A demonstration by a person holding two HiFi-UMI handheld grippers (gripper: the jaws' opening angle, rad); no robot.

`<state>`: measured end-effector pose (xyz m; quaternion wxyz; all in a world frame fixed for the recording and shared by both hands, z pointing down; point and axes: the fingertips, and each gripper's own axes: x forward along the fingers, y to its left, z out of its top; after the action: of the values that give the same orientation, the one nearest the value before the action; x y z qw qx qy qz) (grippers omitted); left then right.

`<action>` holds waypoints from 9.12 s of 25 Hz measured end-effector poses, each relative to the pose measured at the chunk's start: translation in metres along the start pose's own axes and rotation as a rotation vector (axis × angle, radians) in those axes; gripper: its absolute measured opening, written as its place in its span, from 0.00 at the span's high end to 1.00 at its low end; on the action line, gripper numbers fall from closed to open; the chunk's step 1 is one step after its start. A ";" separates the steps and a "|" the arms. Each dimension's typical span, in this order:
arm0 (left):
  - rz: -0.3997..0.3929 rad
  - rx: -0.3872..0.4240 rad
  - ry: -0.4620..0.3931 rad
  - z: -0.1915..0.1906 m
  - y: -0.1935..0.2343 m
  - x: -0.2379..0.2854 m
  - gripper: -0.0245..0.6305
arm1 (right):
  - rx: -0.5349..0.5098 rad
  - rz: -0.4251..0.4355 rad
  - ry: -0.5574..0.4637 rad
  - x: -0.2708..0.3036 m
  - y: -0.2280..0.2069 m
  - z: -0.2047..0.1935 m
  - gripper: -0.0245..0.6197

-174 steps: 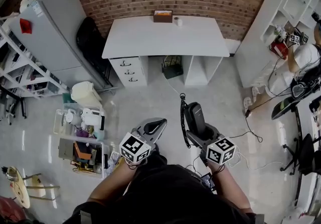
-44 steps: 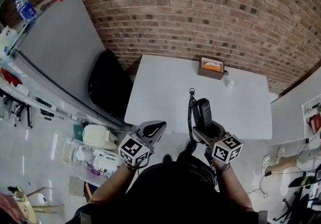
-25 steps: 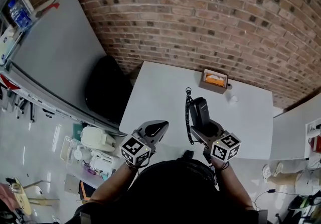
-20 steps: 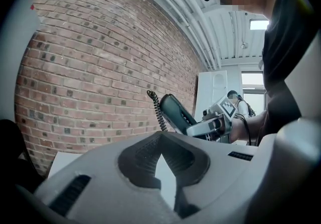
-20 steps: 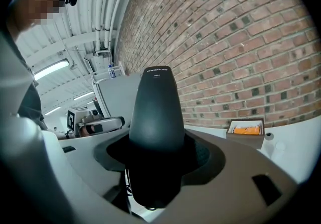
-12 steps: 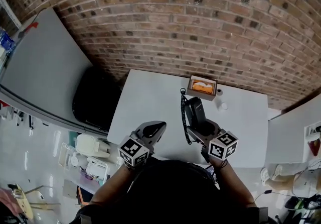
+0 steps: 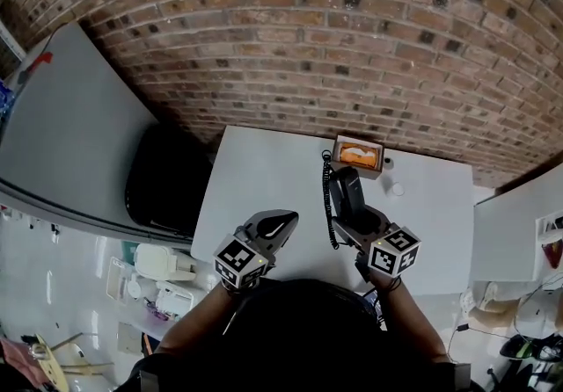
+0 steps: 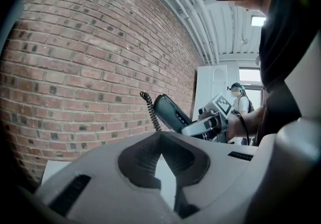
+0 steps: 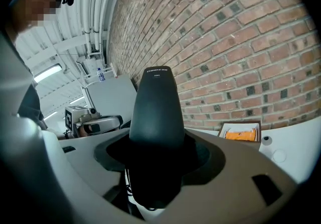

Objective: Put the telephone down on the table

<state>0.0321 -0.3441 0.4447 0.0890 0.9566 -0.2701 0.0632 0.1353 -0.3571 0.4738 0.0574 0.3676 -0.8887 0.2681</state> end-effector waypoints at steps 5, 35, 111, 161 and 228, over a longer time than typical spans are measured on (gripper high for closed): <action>-0.047 -0.030 0.019 -0.004 0.028 -0.005 0.95 | 0.034 -0.045 0.003 0.024 -0.002 -0.004 0.54; -0.143 -0.122 0.105 -0.064 0.083 -0.005 0.95 | 0.083 -0.183 0.266 0.116 -0.049 -0.119 0.54; -0.071 -0.181 0.228 -0.167 0.081 -0.051 0.95 | 0.009 -0.352 0.687 0.134 -0.135 -0.316 0.54; -0.076 -0.091 0.109 -0.099 -0.055 0.048 0.95 | -0.219 -0.081 0.121 -0.011 -0.035 -0.101 0.94; -0.183 -0.067 -0.044 -0.139 -0.492 -0.189 0.95 | -0.253 -0.102 -0.027 -0.349 0.271 -0.293 0.94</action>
<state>0.1218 0.1921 0.4815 0.1203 0.9750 -0.1852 0.0249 0.1742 0.1711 0.5010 0.1050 0.4056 -0.8962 0.1455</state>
